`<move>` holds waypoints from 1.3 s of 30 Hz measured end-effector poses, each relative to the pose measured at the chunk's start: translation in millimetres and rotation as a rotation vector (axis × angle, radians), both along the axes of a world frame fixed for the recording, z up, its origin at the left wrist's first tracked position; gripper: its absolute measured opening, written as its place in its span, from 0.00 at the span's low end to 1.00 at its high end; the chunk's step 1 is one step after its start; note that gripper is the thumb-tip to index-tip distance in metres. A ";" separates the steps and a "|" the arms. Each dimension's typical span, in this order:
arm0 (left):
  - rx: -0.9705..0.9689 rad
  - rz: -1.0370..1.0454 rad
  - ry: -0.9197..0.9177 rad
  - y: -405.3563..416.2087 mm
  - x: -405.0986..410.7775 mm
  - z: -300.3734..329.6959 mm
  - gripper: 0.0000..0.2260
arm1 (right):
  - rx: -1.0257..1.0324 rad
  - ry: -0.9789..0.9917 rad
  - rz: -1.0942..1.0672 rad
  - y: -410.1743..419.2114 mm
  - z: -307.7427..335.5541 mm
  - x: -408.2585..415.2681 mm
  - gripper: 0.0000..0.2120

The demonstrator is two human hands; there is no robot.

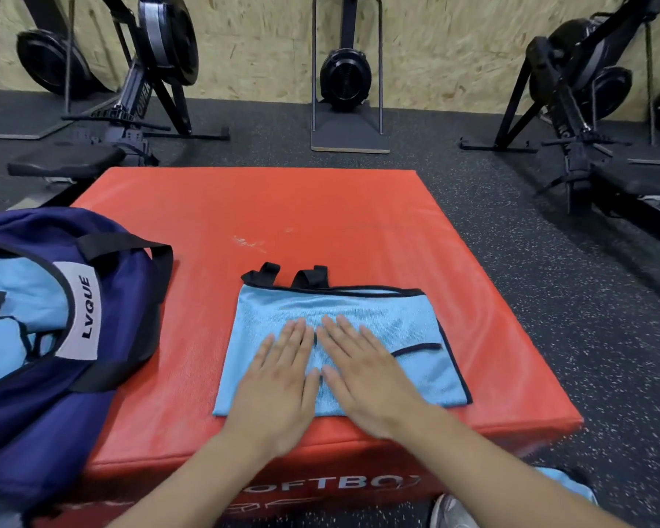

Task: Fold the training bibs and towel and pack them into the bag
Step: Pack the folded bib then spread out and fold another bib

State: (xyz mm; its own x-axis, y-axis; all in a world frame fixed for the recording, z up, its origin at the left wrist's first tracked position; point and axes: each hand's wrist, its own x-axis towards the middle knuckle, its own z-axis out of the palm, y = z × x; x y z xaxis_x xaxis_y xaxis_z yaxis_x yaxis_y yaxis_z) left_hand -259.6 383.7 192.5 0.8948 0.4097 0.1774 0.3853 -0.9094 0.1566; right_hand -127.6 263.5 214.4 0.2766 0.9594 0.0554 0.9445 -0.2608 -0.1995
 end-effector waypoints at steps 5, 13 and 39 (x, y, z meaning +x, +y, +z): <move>-0.044 0.057 0.030 41.3 -18.6 -3.6 0.34 | -0.090 -0.050 -0.113 -24.0 -3.1 45.2 0.35; -0.082 0.248 0.058 78.3 -51.9 7.3 0.39 | -0.025 -0.036 -0.238 -35.6 11.0 84.2 0.34; -0.042 0.115 -0.037 61.0 -52.8 28.6 0.31 | -0.017 0.009 -0.507 66.8 15.1 90.8 0.25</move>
State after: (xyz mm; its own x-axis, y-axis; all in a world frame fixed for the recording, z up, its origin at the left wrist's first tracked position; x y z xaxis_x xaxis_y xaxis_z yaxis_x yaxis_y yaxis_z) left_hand -312.4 444.8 221.1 0.8344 0.5173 0.1902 0.4804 -0.8517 0.2093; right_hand -36.8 330.4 229.6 0.7085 0.7048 0.0361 0.6963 -0.6897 -0.1988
